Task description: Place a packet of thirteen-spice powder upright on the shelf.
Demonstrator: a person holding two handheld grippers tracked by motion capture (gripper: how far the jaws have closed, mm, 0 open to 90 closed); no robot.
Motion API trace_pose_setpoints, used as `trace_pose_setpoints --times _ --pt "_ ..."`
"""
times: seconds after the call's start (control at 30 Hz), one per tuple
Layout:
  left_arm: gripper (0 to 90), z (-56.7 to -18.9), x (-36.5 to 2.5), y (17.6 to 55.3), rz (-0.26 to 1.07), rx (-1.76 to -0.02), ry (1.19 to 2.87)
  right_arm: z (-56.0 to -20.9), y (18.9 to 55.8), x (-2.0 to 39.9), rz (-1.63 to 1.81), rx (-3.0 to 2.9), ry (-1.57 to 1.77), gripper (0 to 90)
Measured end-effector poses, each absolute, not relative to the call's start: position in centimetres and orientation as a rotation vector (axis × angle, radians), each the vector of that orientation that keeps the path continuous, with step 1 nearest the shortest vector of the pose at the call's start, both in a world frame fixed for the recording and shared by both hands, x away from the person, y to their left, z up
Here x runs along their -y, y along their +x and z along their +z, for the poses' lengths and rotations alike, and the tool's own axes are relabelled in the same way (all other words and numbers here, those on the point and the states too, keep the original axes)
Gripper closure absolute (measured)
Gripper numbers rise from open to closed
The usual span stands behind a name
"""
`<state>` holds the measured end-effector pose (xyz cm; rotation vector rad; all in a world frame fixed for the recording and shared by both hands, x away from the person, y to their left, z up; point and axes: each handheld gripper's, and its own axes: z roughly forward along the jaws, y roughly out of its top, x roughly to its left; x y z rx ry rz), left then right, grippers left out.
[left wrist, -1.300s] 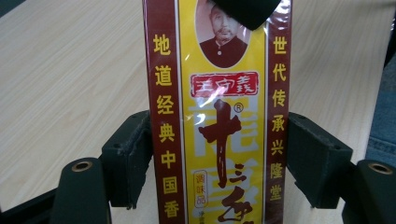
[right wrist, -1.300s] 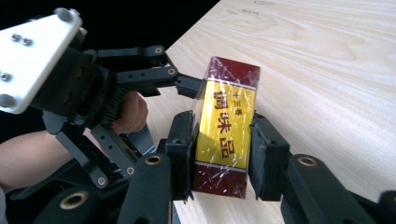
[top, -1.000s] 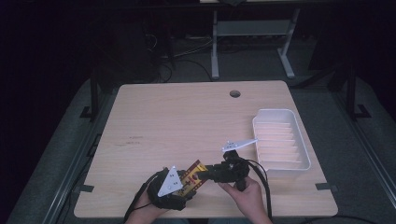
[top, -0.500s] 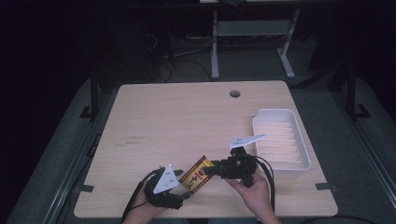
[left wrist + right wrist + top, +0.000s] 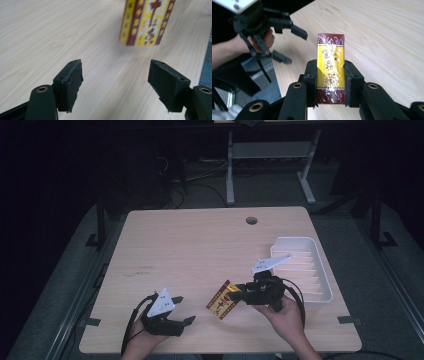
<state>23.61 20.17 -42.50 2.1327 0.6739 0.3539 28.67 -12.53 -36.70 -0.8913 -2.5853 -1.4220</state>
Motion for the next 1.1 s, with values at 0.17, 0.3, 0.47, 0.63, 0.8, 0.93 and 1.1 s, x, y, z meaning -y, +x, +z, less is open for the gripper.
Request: trace_pose_setpoints --times 0.17,0.3,0.47,0.63,0.8,0.93,1.1 --pt "26.5 -42.6 -20.8 23.9 0.348 -0.703 2.125 -35.5 29.1 12.9 -1.391 2.652 -0.850 67.7" --pt "26.4 -42.5 -21.3 24.1 0.351 -0.719 2.116 -34.7 29.6 13.1 -1.352 2.724 -0.801 67.6" --pt "26.4 -42.5 -21.9 24.4 0.338 -0.742 2.107 -33.9 30.3 13.2 -1.282 2.757 -0.729 67.6" --pt "26.4 -42.6 -22.5 24.6 0.335 -0.764 2.097 -32.9 30.6 13.3 -1.221 2.851 -0.659 67.6" --pt "26.4 -42.5 -22.8 24.7 0.338 -0.769 2.097 -32.2 30.8 13.5 -1.181 2.902 -0.589 67.6" --pt "26.4 -42.5 -22.9 24.7 0.338 -0.766 2.094 -31.7 30.8 13.6 -1.170 2.925 -0.549 67.5" --pt "26.1 -42.5 -23.2 24.8 0.339 -0.780 2.086 -30.9 31.1 13.8 -1.144 2.955 -0.526 67.6"
